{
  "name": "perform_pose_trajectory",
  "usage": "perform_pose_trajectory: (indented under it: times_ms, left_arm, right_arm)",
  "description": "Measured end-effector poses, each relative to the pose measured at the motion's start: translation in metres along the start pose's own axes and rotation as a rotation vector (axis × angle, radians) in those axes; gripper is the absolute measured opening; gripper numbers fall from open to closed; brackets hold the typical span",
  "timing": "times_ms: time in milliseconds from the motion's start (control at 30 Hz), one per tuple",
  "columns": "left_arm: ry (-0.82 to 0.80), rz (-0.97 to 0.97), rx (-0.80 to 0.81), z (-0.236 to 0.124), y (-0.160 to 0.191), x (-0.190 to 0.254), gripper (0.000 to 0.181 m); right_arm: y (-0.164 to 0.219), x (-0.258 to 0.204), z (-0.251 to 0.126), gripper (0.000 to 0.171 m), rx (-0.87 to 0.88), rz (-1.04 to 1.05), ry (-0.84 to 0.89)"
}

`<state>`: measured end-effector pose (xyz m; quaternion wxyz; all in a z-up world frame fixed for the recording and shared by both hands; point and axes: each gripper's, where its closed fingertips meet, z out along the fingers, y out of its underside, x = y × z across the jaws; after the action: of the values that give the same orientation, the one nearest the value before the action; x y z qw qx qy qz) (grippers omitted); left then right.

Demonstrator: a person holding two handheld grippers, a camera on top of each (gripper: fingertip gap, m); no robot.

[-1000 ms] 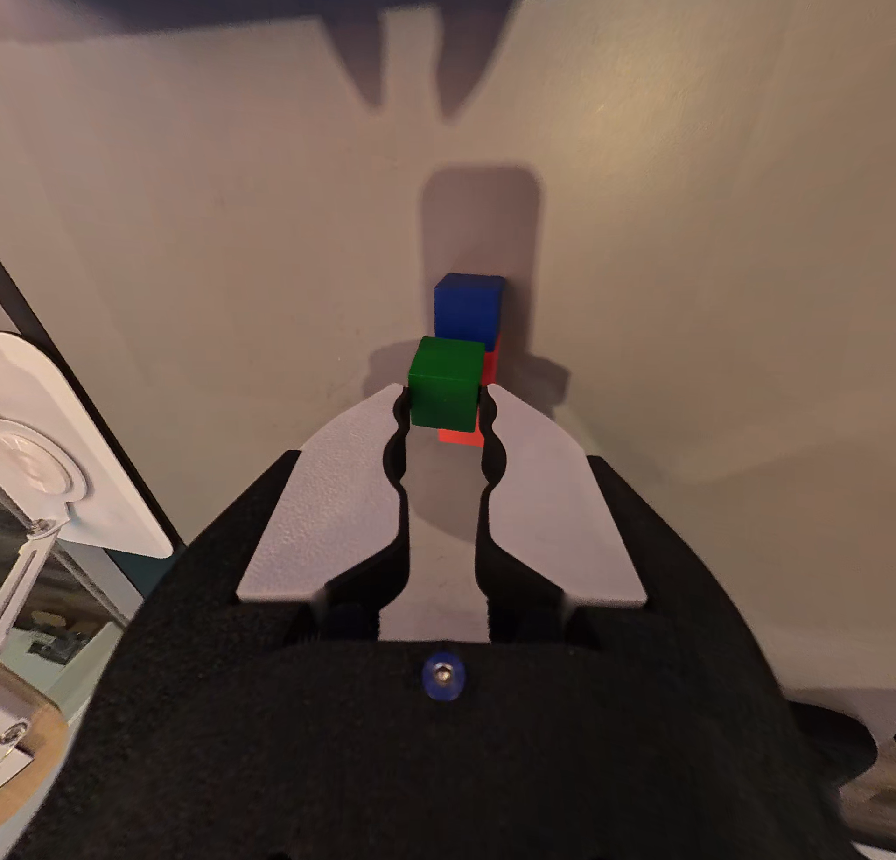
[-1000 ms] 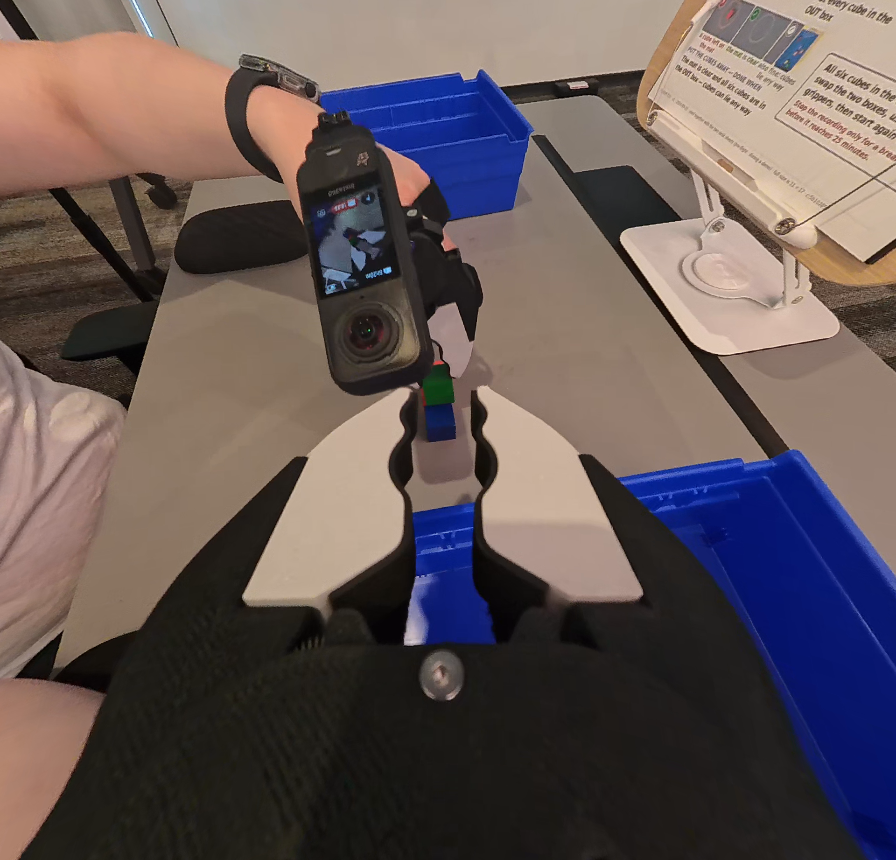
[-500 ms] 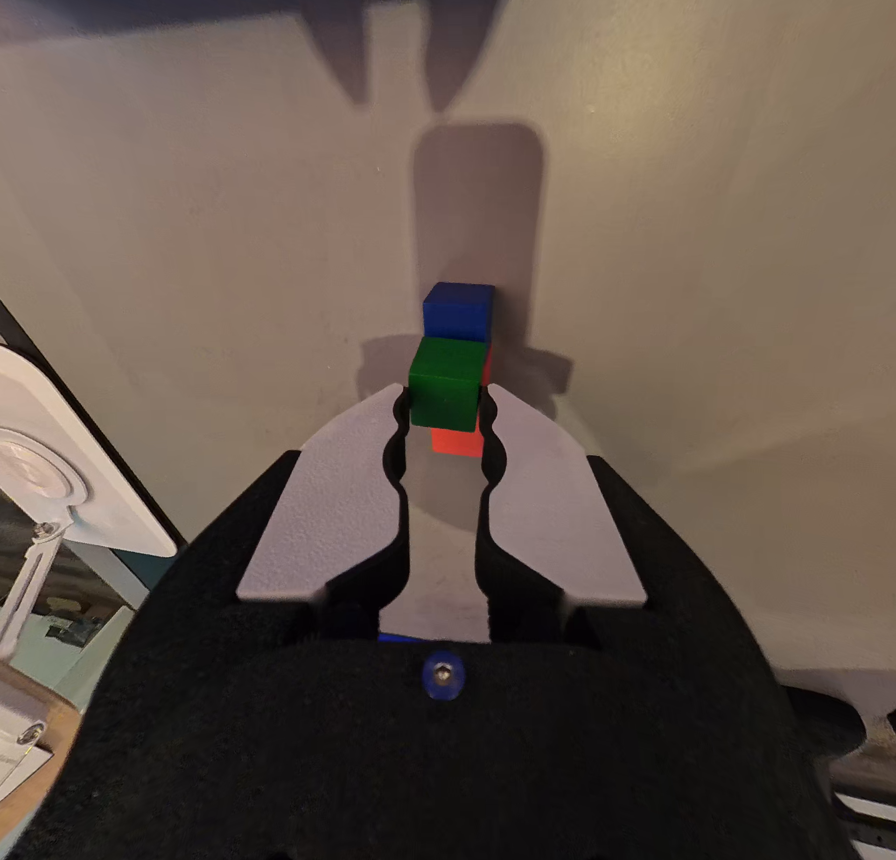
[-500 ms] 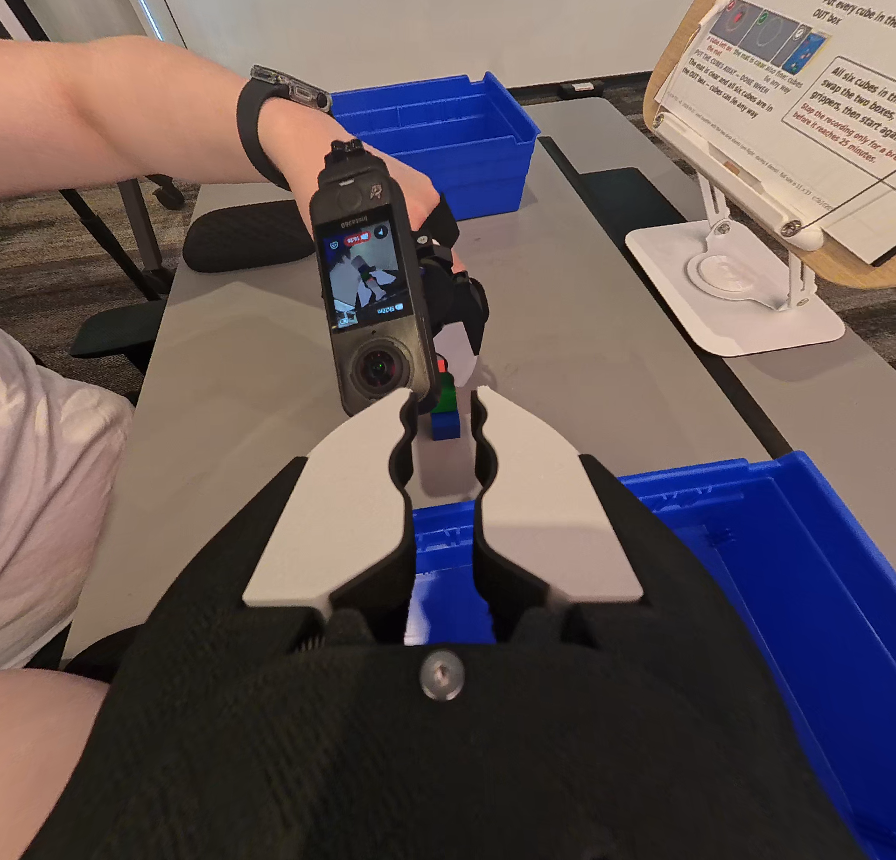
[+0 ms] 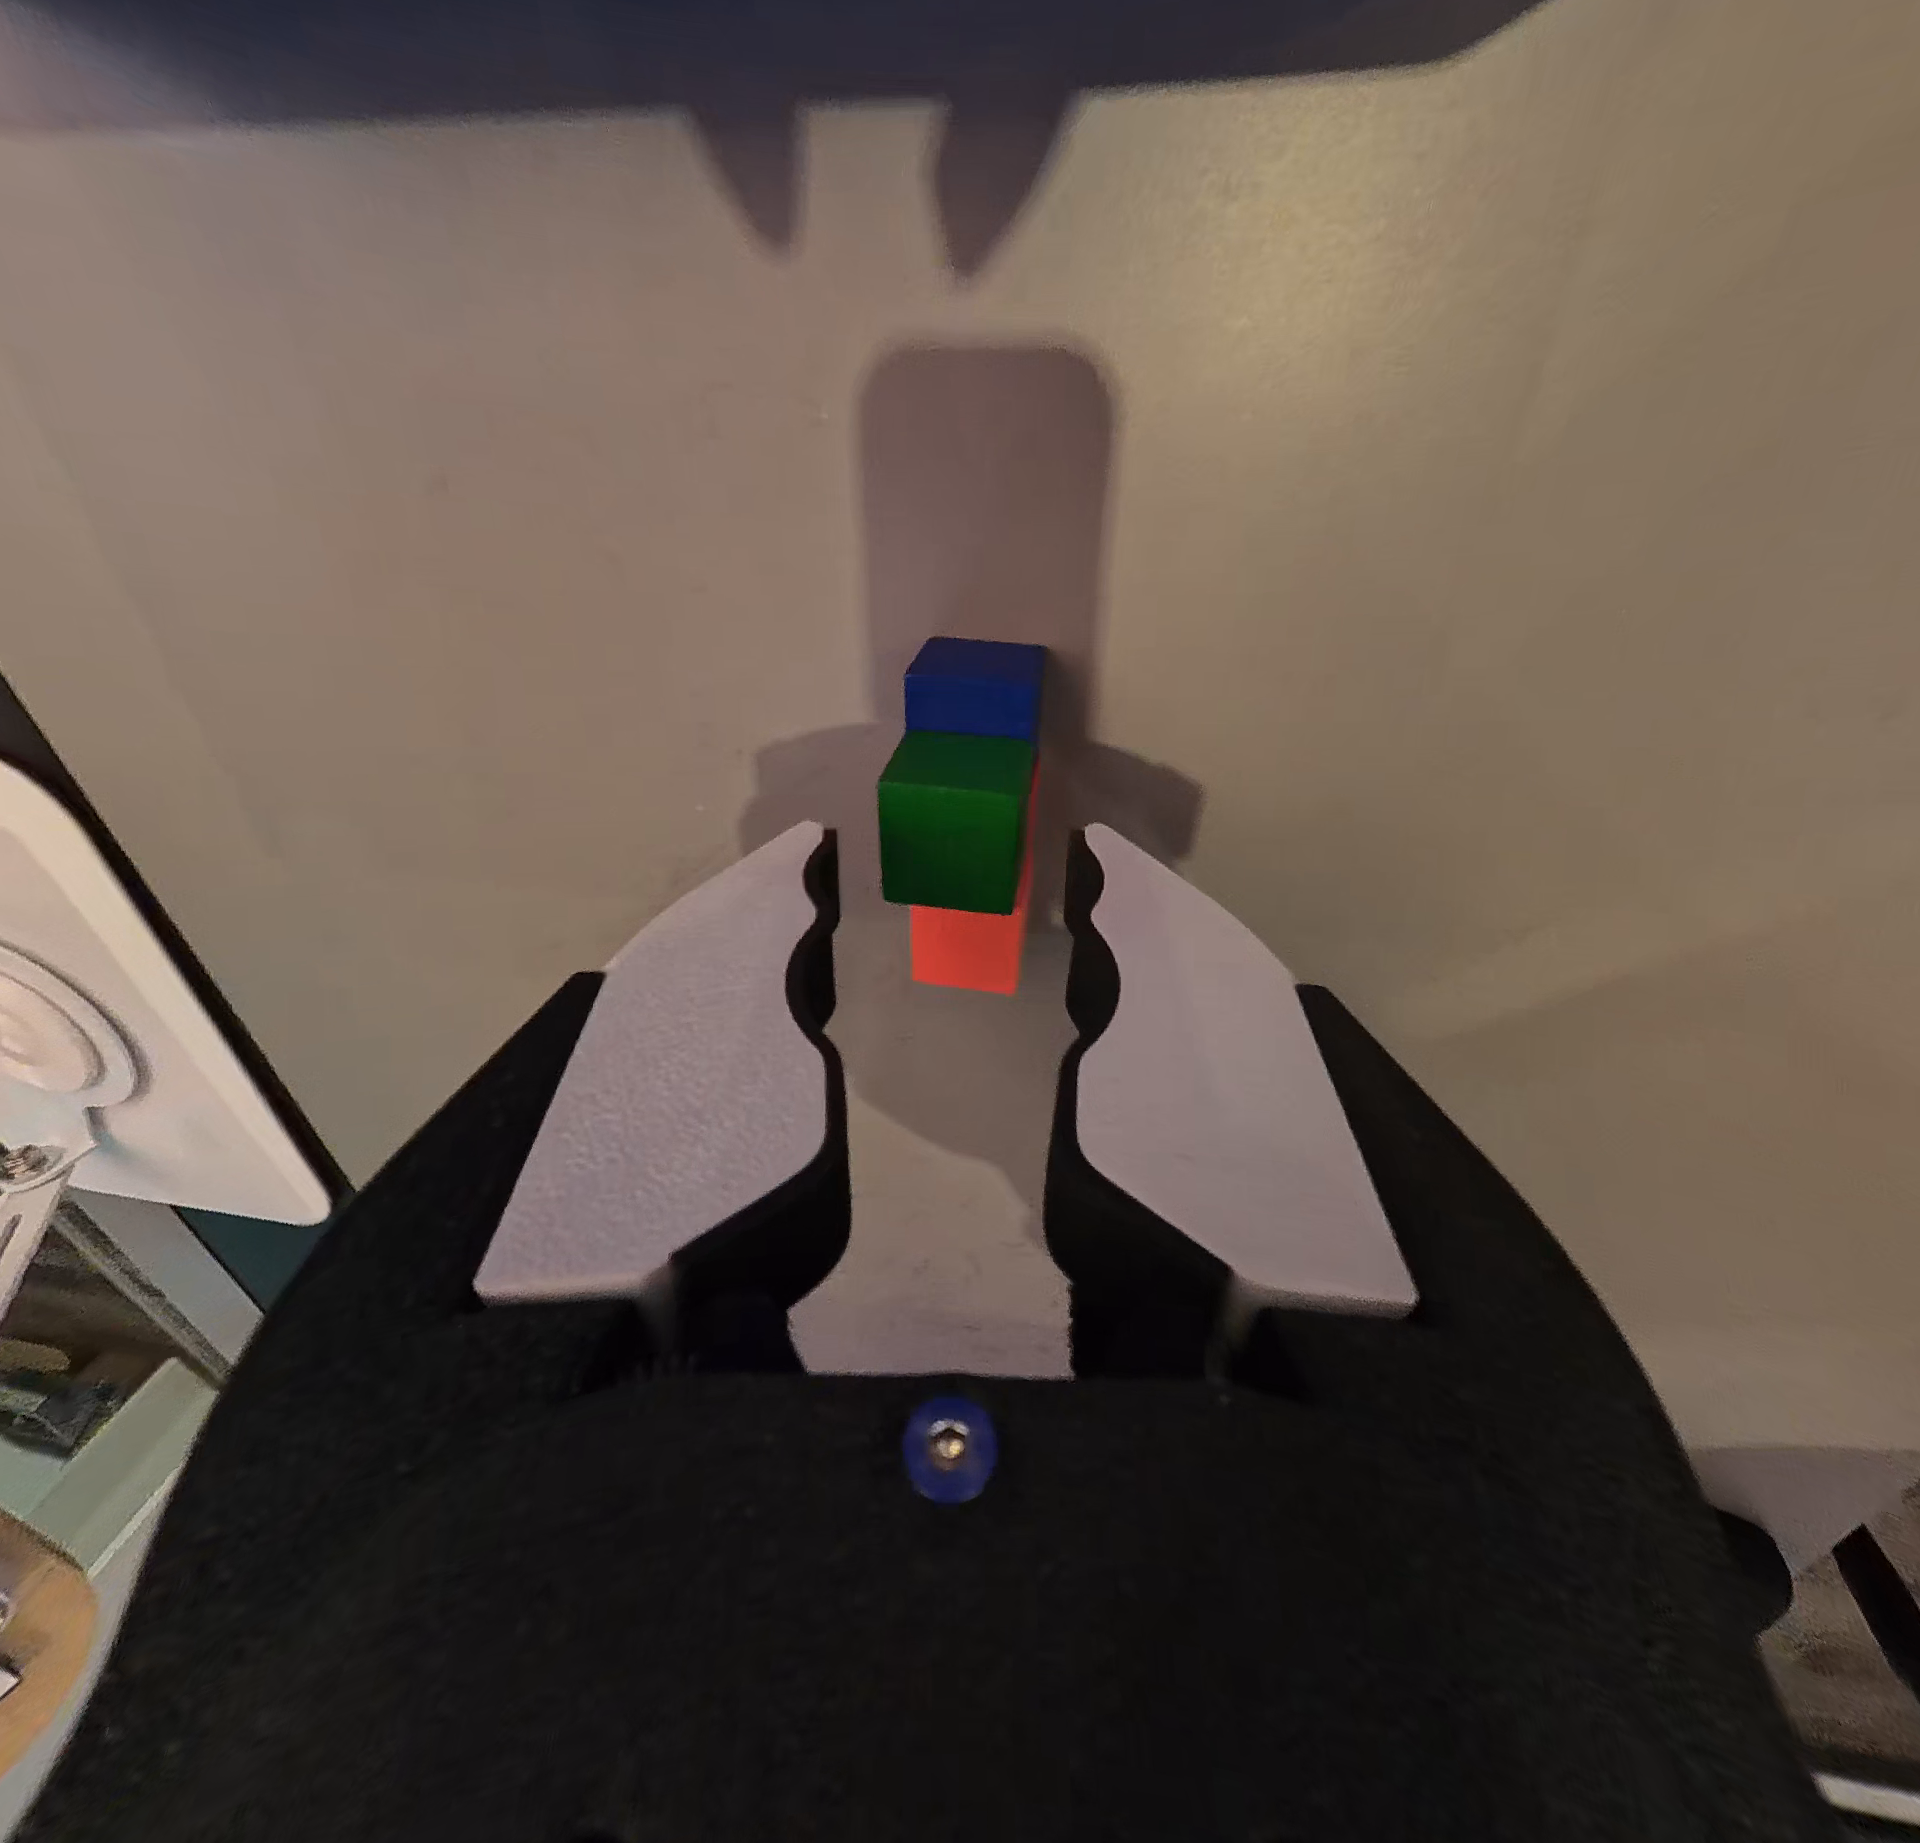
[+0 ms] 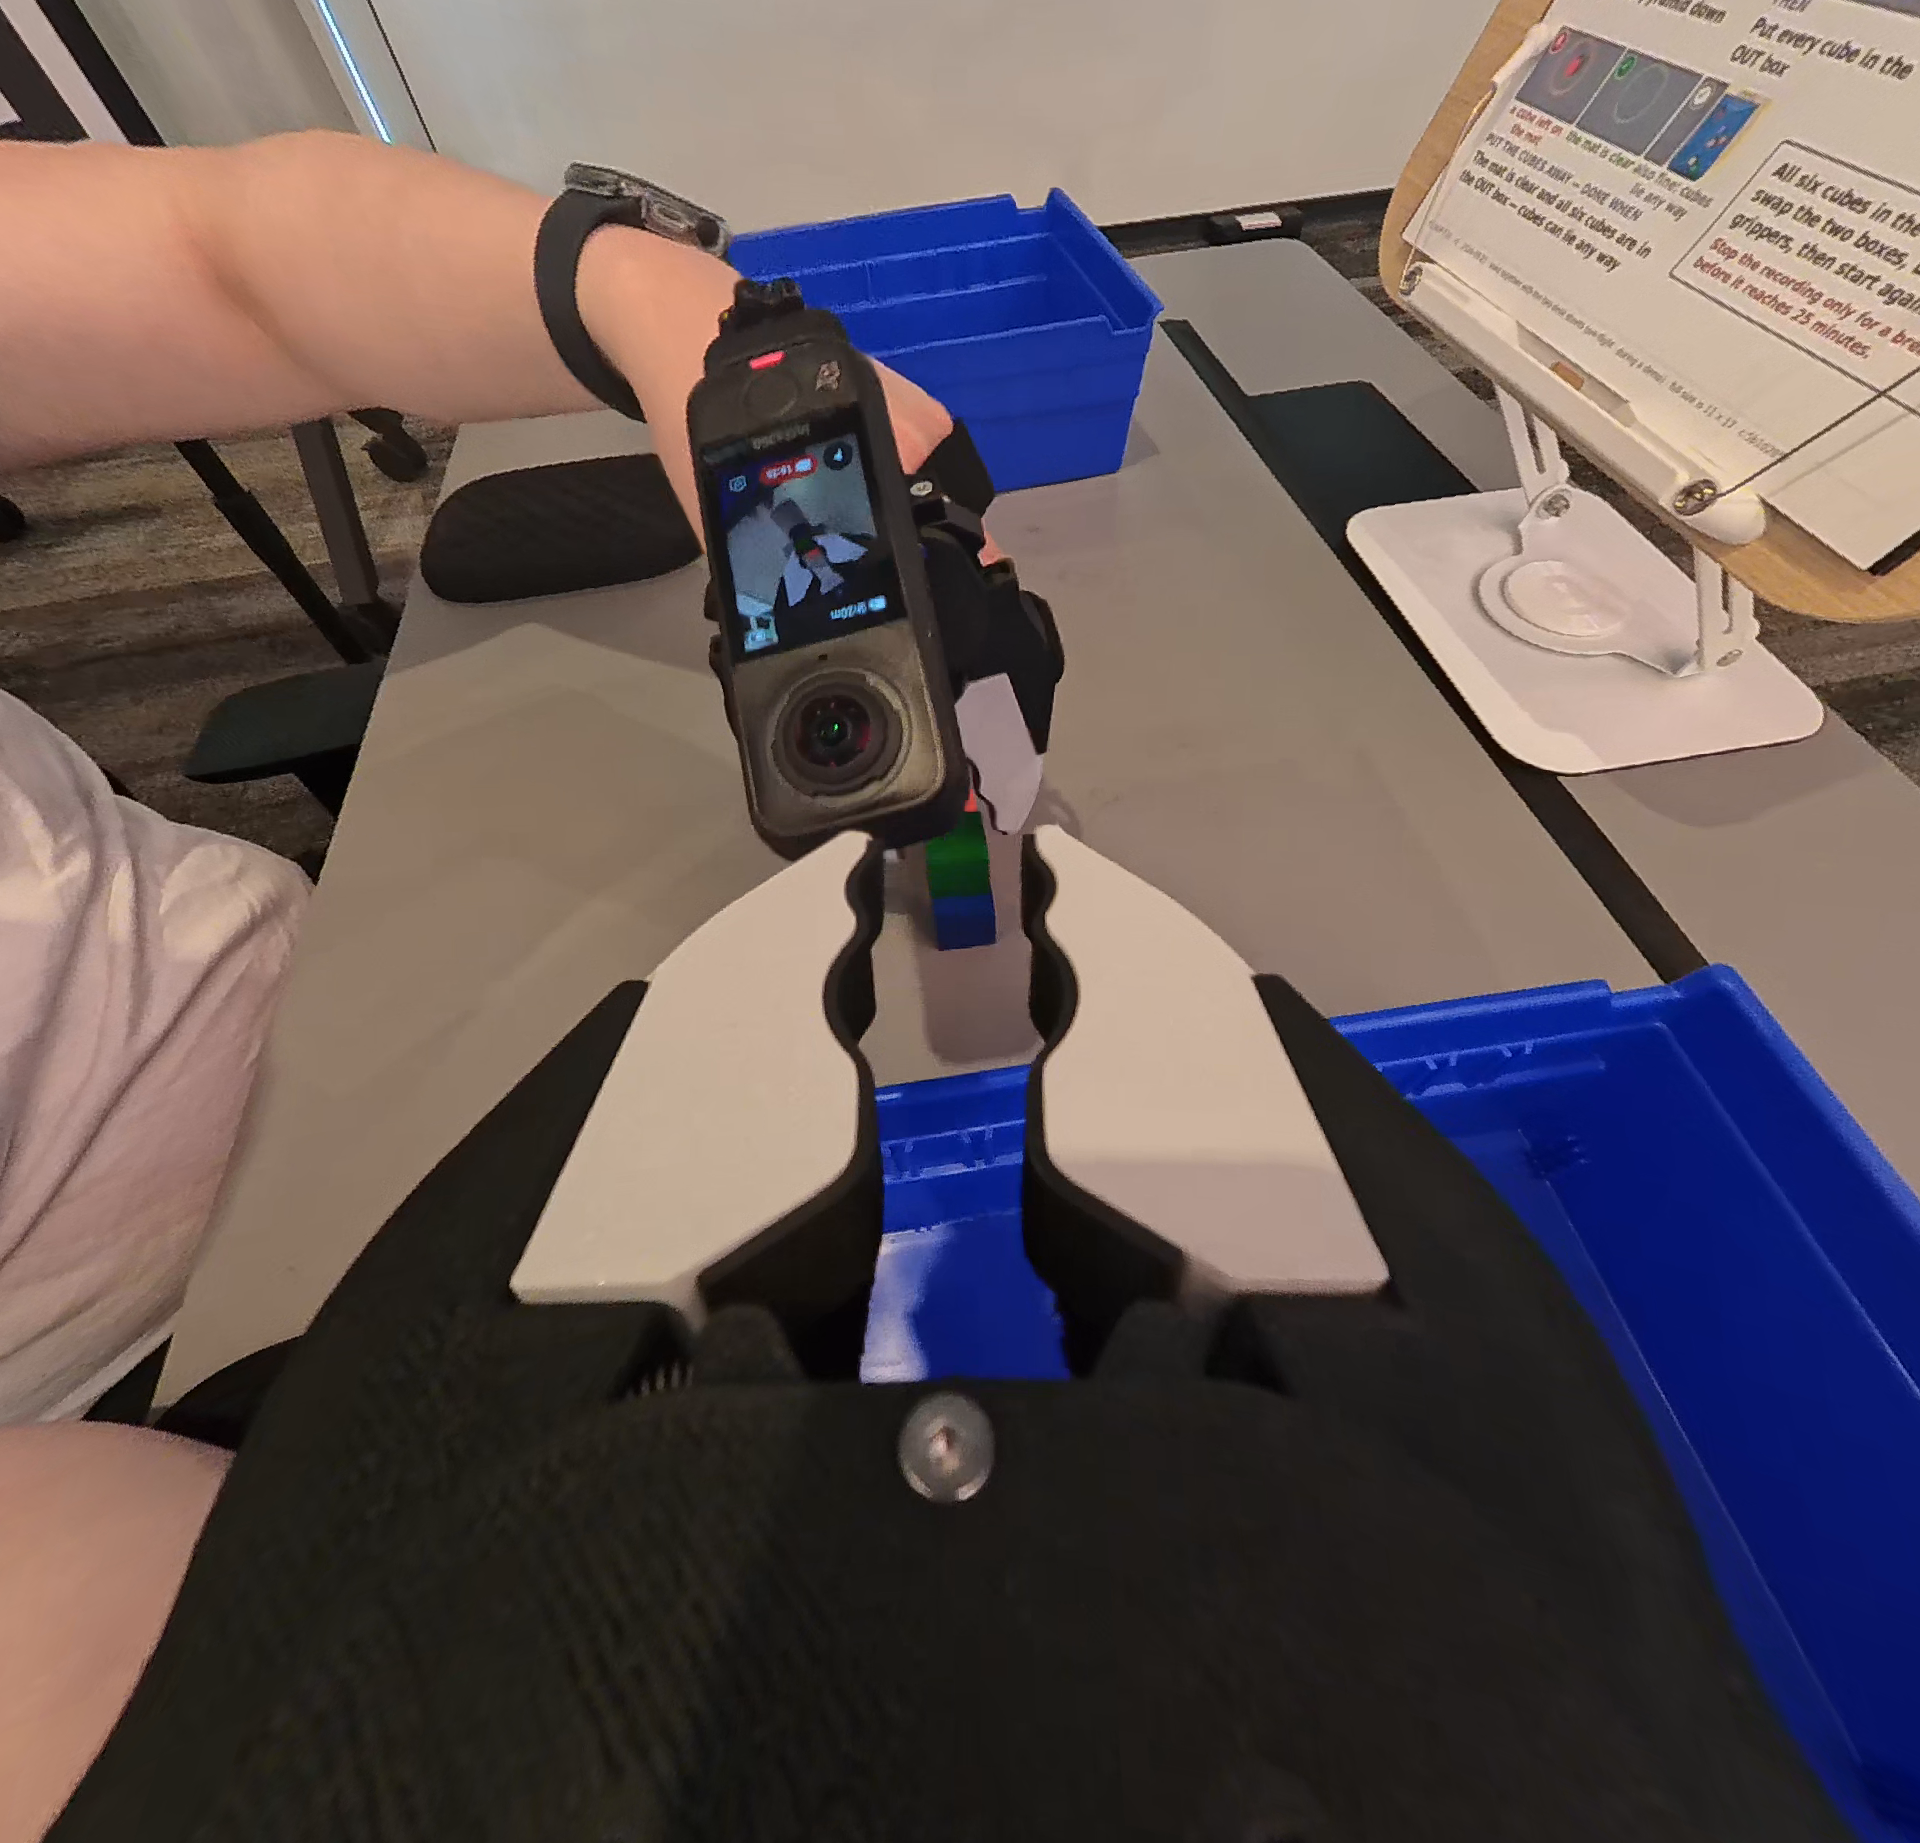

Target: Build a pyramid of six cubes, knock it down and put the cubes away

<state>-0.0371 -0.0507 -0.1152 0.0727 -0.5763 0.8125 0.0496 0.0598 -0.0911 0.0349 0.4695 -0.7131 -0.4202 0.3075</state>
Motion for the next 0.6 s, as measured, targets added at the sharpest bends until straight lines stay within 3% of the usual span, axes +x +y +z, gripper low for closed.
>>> perform_pose_trajectory:
  times_ms: [200, 333, 467, 600]
  left_arm:
    - [-0.046, -0.028, 0.043, -0.019, 0.008, -0.007, 0.042]
    - [-0.112, -0.073, 0.074, -0.038, 0.035, -0.012, 0.039]
    - [-0.167, -0.210, 0.109, -0.060, 0.093, -0.023, 0.038]
    - [-0.233, -0.420, 0.083, -0.071, 0.186, -0.043, 0.038]
  right_arm:
    - [-0.004, -0.003, -0.009, 0.026, 0.030, -0.013, 0.007]
    - [-0.003, -0.002, -0.011, 0.026, 0.038, -0.006, 0.011]
    - [-0.003, -0.001, -0.010, 0.026, 0.034, -0.003, 0.011]
    - [-0.001, -0.002, -0.006, 0.026, 0.015, -0.005, 0.011]
